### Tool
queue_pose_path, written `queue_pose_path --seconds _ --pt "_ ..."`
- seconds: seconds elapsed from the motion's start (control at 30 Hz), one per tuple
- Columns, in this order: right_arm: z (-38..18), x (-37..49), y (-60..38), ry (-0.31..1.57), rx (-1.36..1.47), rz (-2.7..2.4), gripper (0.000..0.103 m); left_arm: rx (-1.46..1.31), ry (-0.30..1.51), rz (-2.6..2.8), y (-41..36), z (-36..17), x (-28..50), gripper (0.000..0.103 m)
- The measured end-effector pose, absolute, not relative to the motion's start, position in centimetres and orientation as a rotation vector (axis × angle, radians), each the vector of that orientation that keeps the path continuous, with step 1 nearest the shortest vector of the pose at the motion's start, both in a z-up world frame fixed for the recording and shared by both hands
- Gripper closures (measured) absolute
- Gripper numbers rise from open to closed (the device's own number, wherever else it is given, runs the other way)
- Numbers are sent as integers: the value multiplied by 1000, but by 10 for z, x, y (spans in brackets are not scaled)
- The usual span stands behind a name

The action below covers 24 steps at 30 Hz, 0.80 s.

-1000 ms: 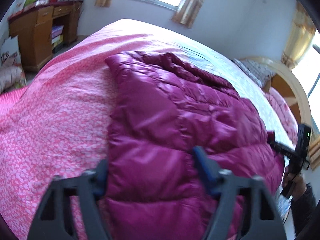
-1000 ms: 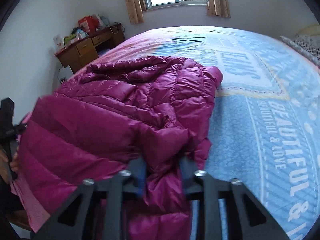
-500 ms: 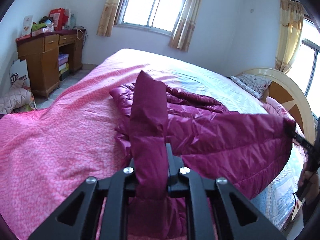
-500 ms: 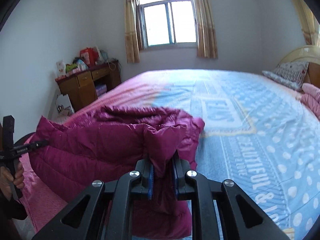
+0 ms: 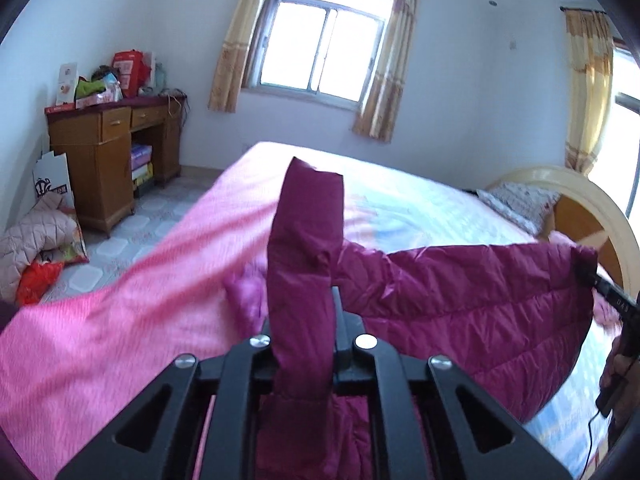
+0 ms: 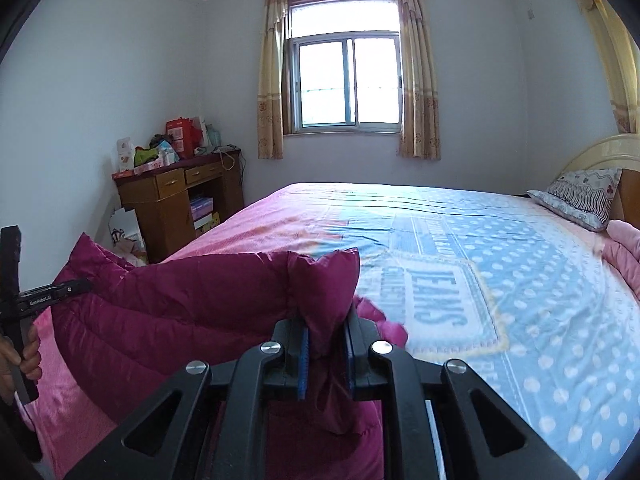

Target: Fold large clothes

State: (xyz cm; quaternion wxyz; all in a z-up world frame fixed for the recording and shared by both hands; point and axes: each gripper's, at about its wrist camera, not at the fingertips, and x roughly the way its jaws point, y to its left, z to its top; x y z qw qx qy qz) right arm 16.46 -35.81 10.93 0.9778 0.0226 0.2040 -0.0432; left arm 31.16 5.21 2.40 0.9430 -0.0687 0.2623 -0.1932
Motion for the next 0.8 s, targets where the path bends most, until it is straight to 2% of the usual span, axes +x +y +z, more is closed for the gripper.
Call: queue_pose_path --seconds 0.23,0.43,0.6,0.8 --pt "104 262 -395 440 156 -178 90 -155 530 -312 22 27 389 92" --pt "46 332 -402 552 126 -289 90 -107 657 -180 -1 -34 445 93" --pt "-3 358 -399 625 49 -344 90 -59 714 -113 -6 -72 459 93" --pt "-37 370 -408 700 76 -369 90 -140 813 -124 2 -96 477 84"
